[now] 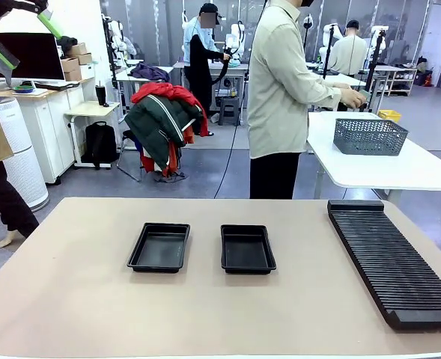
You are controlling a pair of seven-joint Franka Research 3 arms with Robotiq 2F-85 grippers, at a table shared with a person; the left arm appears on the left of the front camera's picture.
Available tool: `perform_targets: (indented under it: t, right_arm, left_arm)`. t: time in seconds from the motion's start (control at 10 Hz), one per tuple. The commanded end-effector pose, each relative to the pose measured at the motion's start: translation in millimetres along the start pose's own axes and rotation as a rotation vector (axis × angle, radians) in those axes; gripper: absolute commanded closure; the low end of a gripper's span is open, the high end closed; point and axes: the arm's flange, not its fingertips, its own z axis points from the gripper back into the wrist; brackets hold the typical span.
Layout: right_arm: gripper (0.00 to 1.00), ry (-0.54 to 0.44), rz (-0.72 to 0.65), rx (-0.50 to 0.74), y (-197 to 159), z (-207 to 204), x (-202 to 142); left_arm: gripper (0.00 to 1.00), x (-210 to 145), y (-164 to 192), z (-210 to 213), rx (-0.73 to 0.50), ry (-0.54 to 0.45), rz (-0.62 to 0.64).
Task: Inspect and transfer BCBs to ESD trays.
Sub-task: Pick up the Blank PCB from the PCB Rack and place it in the left ESD tray.
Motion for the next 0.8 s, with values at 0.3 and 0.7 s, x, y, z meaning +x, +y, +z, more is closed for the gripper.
perform_targets:
  t: [0.3, 0.7]
  right_arm:
    - [0.00, 0.000, 0.007, 0.004, 0.6, 0.1, -0.8]
    - [0.00, 0.000, 0.007, 0.004, 0.6, 0.1, -0.8]
  left_arm:
    - [0.00, -0.9, 0.6, -0.7, -0.004, -0.001, 0.002]
    - [0.00, -0.9, 0.6, -0.7, -0.004, -0.001, 0.002]
